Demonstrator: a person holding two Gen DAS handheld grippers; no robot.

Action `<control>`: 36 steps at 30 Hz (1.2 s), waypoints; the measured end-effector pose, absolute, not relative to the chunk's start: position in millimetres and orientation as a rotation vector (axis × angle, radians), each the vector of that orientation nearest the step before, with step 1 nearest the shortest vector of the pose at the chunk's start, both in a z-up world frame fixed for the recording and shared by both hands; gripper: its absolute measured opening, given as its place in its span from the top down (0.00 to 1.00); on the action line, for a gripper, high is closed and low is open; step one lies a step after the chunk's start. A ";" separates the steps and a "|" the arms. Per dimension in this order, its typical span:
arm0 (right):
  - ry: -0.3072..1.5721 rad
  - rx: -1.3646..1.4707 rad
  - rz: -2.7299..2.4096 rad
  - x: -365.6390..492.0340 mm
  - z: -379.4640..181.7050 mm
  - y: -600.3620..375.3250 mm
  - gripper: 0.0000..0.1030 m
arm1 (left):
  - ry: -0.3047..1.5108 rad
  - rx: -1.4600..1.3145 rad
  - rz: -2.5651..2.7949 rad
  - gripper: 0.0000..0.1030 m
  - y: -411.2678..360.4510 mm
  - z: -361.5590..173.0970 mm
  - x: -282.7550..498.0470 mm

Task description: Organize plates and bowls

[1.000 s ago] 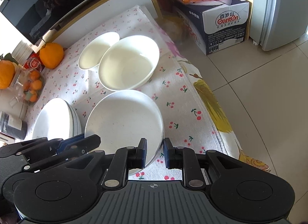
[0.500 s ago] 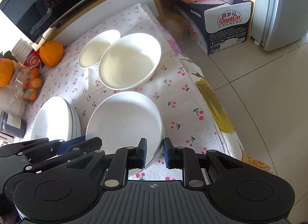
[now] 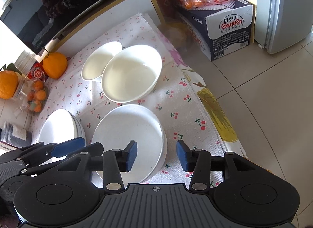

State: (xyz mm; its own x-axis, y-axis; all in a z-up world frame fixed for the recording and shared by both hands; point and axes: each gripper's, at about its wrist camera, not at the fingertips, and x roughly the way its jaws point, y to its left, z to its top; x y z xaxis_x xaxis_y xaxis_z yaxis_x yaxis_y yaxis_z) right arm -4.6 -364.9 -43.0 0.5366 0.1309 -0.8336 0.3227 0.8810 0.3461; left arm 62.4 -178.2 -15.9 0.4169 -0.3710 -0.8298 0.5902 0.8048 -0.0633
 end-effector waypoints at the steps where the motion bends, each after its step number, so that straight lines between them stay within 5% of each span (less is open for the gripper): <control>1: 1.002 0.504 -0.121 -4.6 -42.0 -365.6 0.51 | 0.959 0.247 -0.608 0.58 -177.3 -14.1 63.6; 8: 0.938 0.555 -0.144 -5.7 -37.3 -376.2 0.30 | 0.884 0.182 -0.575 0.20 -168.3 -0.3 70.6; 15: 0.835 0.646 -0.159 -5.5 -35.8 -391.2 0.20 | 0.832 0.110 -0.528 0.02 -164.1 8.9 87.3; 27: 0.682 0.732 -0.137 13.3 -48.9 -405.8 0.19 | 0.843 0.024 -0.552 0.04 -167.0 -14.9 130.2; 36: 0.632 0.901 -0.132 28.3 -67.7 -412.3 0.25 | 0.889 -0.065 -0.583 0.44 -169.9 -32.2 148.5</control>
